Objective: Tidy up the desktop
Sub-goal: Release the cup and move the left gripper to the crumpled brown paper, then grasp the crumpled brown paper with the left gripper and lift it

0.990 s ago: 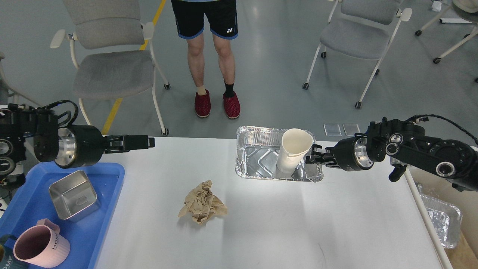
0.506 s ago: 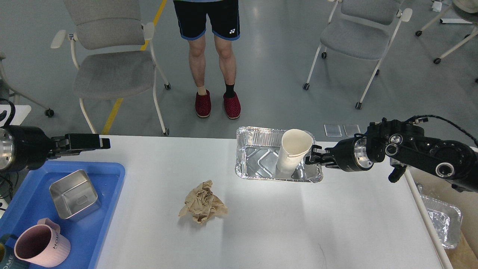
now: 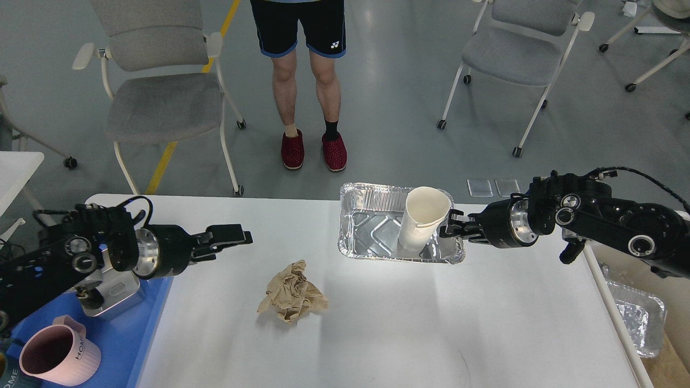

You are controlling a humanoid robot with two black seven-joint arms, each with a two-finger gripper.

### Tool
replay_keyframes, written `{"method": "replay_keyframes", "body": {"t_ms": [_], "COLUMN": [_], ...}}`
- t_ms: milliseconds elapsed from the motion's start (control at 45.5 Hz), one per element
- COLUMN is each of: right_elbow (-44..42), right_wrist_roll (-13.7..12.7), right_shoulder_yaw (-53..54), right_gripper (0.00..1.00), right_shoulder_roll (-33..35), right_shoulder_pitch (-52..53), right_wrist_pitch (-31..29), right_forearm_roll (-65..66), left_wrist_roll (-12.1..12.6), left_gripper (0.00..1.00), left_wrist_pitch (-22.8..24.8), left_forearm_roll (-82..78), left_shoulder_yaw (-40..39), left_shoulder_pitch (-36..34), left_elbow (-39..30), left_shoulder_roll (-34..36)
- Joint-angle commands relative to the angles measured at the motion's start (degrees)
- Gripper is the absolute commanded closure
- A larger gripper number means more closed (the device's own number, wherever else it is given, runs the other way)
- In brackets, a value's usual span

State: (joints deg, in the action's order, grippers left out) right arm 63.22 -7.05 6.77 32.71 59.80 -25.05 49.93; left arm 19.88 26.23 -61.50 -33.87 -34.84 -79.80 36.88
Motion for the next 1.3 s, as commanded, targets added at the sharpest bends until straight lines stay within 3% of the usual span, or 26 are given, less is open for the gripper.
{"method": "replay_keyframes", "body": {"t_ms": [0,572,704,792,858,1056,1100,1210,1276], "right_elbow": [0.1,0.1,0.2,0.2,0.2,0.2,0.2,0.2,0.2], "right_wrist_roll": [0.0,0.0,0.0,0.0,0.0,0.0,0.0,-0.1,0.0], "right_shoulder_yaw": [0.1,0.9,0.9,0.9,0.9,0.9,0.9,0.9,0.9], "right_gripper": [1.00,1.00,1.00,1.00,1.00,1.00,1.00,1.00,1.00], "right_shoulder_roll": [0.4,0.4,0.5,0.5,0.5,0.6,0.6,0.6,0.6], "right_shoulder_pitch": [-0.6,-1.9,-2.0,-2.0,-2.0,-2.0,-2.0,-2.0,-2.0], "right_wrist_pitch": [0.0,0.0,0.0,0.0,0.0,0.0,0.0,0.0,0.0], "right_forearm_roll": [0.0,0.1,0.0,0.0,0.0,0.0,0.0,0.1,0.0], "left_wrist_roll": [0.9,-0.5,-3.5,-6.5,-7.3,-6.6,-6.4,-5.3,-4.7], "left_gripper": [0.03,0.04,0.11,0.27,0.35,0.55,0.65,0.99,1.00], "left_wrist_pitch": [-1.0,-4.4,-6.2,-8.6,-9.1,-9.3,-9.4,-9.2,-9.2], "left_forearm_roll": [-1.4,-1.4,-4.0,-6.7,-7.4,-7.3,-7.3,-7.0,-7.0], "left_shoulder_yaw": [3.3,6.6,7.1,9.0,10.4,11.3,11.3,11.4,11.3], "left_shoulder_pitch": [0.0,0.0,0.1,0.0,-0.1,0.1,0.2,0.2,0.1], "left_elbow": [5.9,20.4,20.9,20.9,20.9,20.8,20.8,20.8,20.7], "left_shoulder_roll": [-7.6,-18.2,-19.7,-20.1,-20.1,-21.0,-21.4,-21.7,-21.5]}}
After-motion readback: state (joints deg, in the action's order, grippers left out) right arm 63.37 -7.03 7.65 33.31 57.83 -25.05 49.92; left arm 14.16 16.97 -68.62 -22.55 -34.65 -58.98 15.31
